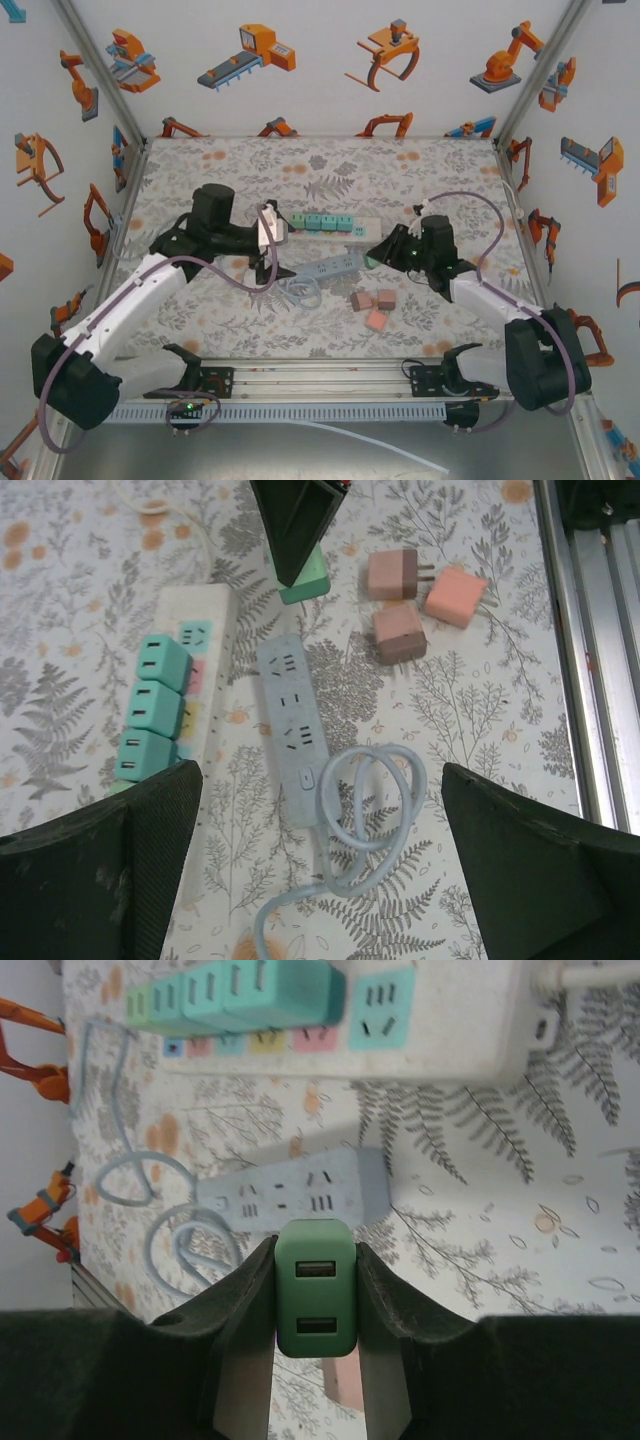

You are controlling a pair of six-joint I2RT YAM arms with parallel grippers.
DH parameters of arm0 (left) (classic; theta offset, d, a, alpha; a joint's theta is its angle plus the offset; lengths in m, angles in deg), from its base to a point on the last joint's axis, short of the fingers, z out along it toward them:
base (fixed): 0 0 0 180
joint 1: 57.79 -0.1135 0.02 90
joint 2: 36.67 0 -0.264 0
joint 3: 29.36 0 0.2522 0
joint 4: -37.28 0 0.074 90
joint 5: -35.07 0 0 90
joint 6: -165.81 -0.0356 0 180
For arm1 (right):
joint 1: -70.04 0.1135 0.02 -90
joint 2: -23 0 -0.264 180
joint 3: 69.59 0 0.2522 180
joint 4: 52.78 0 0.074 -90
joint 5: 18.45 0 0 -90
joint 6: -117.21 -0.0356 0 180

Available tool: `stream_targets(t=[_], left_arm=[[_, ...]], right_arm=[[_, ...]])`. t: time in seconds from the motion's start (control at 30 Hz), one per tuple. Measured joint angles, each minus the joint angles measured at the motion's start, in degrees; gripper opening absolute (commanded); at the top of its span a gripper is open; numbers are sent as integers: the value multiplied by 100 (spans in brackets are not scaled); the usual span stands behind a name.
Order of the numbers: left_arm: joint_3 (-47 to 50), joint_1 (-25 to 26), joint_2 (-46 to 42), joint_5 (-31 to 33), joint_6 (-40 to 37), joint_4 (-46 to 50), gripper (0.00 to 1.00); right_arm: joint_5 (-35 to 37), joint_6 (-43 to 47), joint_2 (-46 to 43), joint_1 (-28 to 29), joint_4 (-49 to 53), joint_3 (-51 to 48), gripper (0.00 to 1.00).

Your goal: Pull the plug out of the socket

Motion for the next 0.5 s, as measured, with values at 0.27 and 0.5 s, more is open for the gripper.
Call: stream_targets(t=[0.27, 0.5], left_arm=[[400, 138, 26, 44, -24, -251, 97], [404, 144, 26, 214, -26, -319, 97]], right_arm=[[-44, 31, 595, 2, -42, -107, 24], [-28, 2, 793, 7, -164, -160, 45]])
